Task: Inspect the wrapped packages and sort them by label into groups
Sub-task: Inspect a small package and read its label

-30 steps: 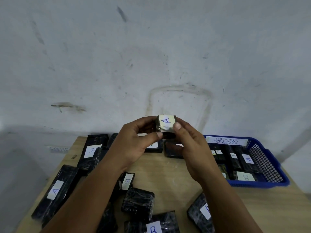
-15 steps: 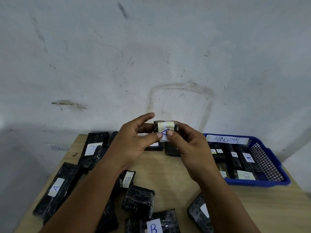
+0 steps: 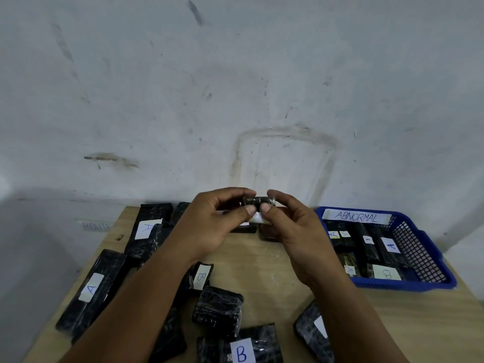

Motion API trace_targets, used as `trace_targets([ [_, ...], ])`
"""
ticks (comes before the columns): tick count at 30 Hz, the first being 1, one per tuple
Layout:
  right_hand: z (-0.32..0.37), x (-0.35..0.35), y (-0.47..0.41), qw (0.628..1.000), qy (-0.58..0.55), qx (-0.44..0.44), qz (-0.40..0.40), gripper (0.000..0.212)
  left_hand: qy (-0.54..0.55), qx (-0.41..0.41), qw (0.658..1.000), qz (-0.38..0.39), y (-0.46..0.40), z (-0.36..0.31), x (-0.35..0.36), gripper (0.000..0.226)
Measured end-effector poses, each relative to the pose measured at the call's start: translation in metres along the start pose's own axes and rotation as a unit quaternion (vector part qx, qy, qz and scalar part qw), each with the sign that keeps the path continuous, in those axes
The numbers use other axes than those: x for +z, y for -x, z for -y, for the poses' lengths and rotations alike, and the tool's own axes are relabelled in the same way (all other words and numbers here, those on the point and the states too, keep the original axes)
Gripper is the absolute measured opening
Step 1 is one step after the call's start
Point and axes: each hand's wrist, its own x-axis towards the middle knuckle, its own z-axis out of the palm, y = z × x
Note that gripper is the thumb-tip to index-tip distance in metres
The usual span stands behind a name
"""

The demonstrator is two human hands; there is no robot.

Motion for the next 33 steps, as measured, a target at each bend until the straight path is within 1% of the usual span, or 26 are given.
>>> trace_targets([
  [2, 0.001, 0.002, 0.002, 1.0, 0.015, -0.014, 0.0, 0.043, 0.003, 0.003, 1.0, -0.009, 0.0, 0.0, 0.001, 0.024],
  [4, 0.003, 0.001, 0.003, 0.999, 0.014, -0.027, 0.01, 0.05, 0.008, 0.001, 1.0, -0.008, 0.0, -0.001, 0.0, 0.028],
  [7, 0.003, -0.004, 0.003, 0.999, -0.001, -0.031, 0.037, 0.069, 0.03, -0.024, 0.999, -0.001, 0.0, -0.001, -0.001, 0.04],
  [9, 0.003, -0.006, 0.002, 0.999, -0.01, -0.019, 0.041, 0.082, 0.008, -0.018, 1.0, -0.006, 0.0, -0.001, -0.002, 0.047],
  [11, 0.003, -0.004, 0.002, 0.999, -0.027, 0.017, 0.039, 0.085, -0.009, -0.002, 1.0, -0.02, 0.0, 0.0, -0.001, 0.058],
  [13, 0.003, -0.002, 0.003, 0.997, -0.046, 0.055, 0.038, 0.08, -0.031, 0.012, 0.999, -0.032, 0.001, 0.002, 0.0, 0.069],
  [14, 0.002, -0.001, 0.002, 0.996, -0.054, 0.06, 0.04, 0.07, -0.045, 0.018, 0.998, -0.027, 0.002, 0.004, 0.0, 0.072],
  [16, 0.0, 0.0, 0.002, 0.997, -0.059, 0.045, 0.033, 0.041, -0.046, 0.029, 0.999, 0.004, 0.003, 0.008, 0.0, 0.069],
  [17, -0.001, -0.001, 0.002, 0.998, -0.049, 0.039, 0.024, 0.037, -0.032, 0.028, 0.999, 0.014, 0.003, 0.008, 0.0, 0.063],
  [18, -0.002, -0.001, 0.001, 0.999, -0.033, 0.034, 0.014, 0.039, -0.015, 0.022, 1.0, 0.013, 0.003, 0.008, 0.0, 0.053],
  [20, -0.003, 0.0, -0.001, 1.0, -0.018, 0.024, -0.003, 0.048, -0.002, 0.018, 1.0, -0.025, 0.001, 0.008, 0.003, 0.032],
  [22, -0.005, 0.003, -0.002, 0.999, -0.032, 0.011, -0.032, 0.056, 0.016, 0.018, 0.997, -0.066, 0.0, 0.01, 0.008, 0.022],
  [24, -0.003, 0.007, 0.0, 0.997, -0.054, 0.015, -0.053, 0.061, 0.063, 0.013, 0.993, -0.094, 0.002, 0.014, 0.015, 0.019],
  [25, -0.002, 0.008, 0.001, 0.997, -0.059, 0.019, -0.045, 0.061, 0.083, 0.01, 0.991, -0.103, 0.003, 0.016, 0.019, 0.019],
  [27, 0.0, 0.007, 0.004, 0.998, -0.061, 0.013, -0.006, 0.049, 0.109, 0.0, 0.989, -0.103, 0.006, 0.019, 0.024, 0.018],
  [29, 0.001, 0.003, 0.006, 0.998, -0.063, -0.009, 0.028, 0.033, 0.136, -0.009, 0.987, -0.089, 0.008, 0.02, 0.025, 0.012],
  [30, 0.0, 0.001, 0.005, 0.997, -0.057, -0.02, 0.04, 0.03, 0.154, -0.019, 0.985, -0.078, 0.008, 0.019, 0.025, 0.01],
  [32, -0.002, -0.003, 0.004, 0.997, -0.023, -0.04, 0.055, 0.032, 0.165, -0.05, 0.983, -0.055, 0.006, 0.017, 0.022, 0.025],
  [33, -0.003, -0.004, 0.003, 0.997, -0.009, -0.046, 0.059, 0.036, 0.153, -0.062, 0.985, -0.045, 0.004, 0.016, 0.02, 0.028],
])
